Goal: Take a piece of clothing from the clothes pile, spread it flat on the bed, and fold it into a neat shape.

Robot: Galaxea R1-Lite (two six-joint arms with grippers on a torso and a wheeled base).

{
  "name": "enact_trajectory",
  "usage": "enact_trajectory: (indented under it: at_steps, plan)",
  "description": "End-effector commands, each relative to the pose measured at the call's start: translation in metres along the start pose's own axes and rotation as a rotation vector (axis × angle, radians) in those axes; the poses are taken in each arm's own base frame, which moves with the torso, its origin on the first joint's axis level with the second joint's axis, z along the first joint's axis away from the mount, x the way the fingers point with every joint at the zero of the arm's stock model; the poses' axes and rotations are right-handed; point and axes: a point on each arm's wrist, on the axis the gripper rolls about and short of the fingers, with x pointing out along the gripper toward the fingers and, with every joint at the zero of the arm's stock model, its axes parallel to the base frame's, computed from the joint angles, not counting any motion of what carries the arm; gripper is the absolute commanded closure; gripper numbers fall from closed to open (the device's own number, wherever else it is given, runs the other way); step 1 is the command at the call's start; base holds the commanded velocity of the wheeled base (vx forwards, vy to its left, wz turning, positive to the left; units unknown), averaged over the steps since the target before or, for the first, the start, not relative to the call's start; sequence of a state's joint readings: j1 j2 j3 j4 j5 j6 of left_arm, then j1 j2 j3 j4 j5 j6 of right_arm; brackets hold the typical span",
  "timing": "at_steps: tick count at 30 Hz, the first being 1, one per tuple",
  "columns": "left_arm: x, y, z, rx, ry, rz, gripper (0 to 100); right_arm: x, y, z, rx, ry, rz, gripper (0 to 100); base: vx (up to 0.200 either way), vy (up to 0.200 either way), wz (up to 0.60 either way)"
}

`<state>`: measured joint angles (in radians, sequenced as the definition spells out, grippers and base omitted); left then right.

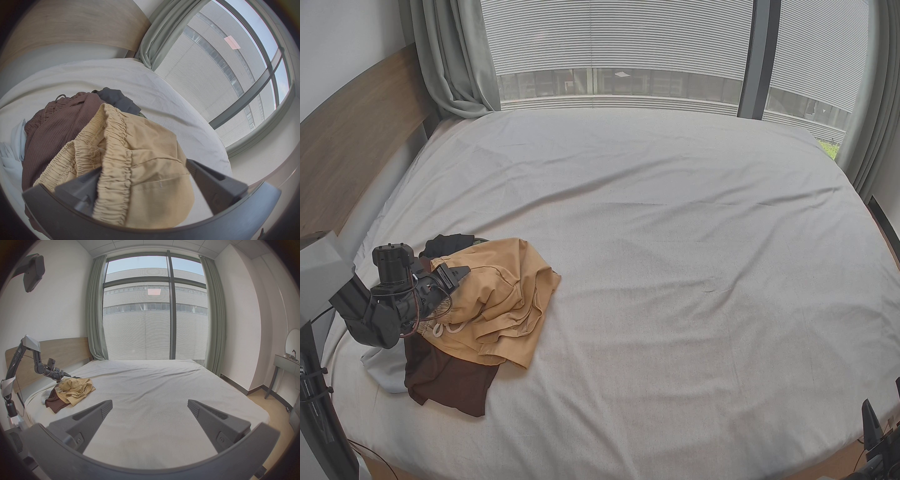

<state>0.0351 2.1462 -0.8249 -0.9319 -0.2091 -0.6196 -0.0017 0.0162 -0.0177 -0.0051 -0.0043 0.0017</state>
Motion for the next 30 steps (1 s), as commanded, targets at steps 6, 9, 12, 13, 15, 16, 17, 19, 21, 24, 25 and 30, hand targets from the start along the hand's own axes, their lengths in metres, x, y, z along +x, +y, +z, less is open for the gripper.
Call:
enact_trajectory:
  at_steps: [6, 9, 12, 13, 15, 16, 17, 19, 21, 24, 25, 30]
  plan:
    - [0.002, -0.003, -0.004, -0.036, 0.011, -0.015, 100, 0.000, 0.000, -0.005, 0.000, 0.002, 0.000, 0, 0.000, 0.000, 0.00]
    - [-0.001, -0.010, -0.002, -0.083, 0.007, -0.042, 100, 0.000, 0.000, -0.005, 0.000, 0.002, 0.000, 0, 0.000, 0.000, 0.00]
    - [-0.017, -0.028, 0.009, -0.138, -0.008, -0.110, 100, 0.000, 0.000, -0.005, 0.000, 0.002, 0.000, 0, 0.000, 0.000, 0.00]
    - [-0.017, -0.029, 0.009, -0.140, -0.008, -0.114, 100, 0.000, 0.000, -0.005, 0.000, 0.002, 0.000, 0, 0.000, 0.000, 0.00]
    - [-0.031, -0.041, 0.014, -0.181, -0.008, -0.159, 100, 0.000, 0.000, -0.005, 0.000, 0.002, 0.000, 0, 0.000, 0.000, 0.00]
    - [-0.038, -0.046, 0.016, -0.195, -0.011, -0.176, 100, 0.000, 0.000, -0.005, 0.000, 0.002, 0.000, 0, 0.000, 0.000, 0.00]
    - [-0.042, -0.049, 0.018, -0.197, -0.014, -0.190, 100, 0.000, 0.000, -0.005, 0.000, 0.002, 0.000, 0, 0.000, 0.000, 0.00]
    - [-0.047, -0.053, 0.018, -0.196, -0.012, -0.201, 100, 0.000, 0.000, -0.005, 0.000, 0.002, 0.000, 0, 0.000, 0.000, 0.00]
    - [-0.051, -0.054, 0.019, -0.194, -0.016, -0.208, 100, 0.000, 0.000, -0.005, 0.000, 0.002, 0.000, 0, 0.000, 0.000, 0.00]
    - [-0.053, -0.055, 0.018, -0.199, -0.015, -0.212, 100, 0.000, 0.000, -0.005, 0.000, 0.000, 0.000, 0, 0.000, 0.000, 0.00]
    - [-0.053, -0.056, 0.018, -0.204, -0.014, -0.215, 100, 0.000, 0.000, -0.005, 0.000, 0.002, 0.000, 0, 0.000, 0.000, 0.00]
    - [-0.056, -0.059, 0.020, -0.255, 0.000, -0.244, 100, 0.000, 0.000, -0.005, 0.000, 0.002, 0.000, 0, 0.000, 0.000, 0.00]
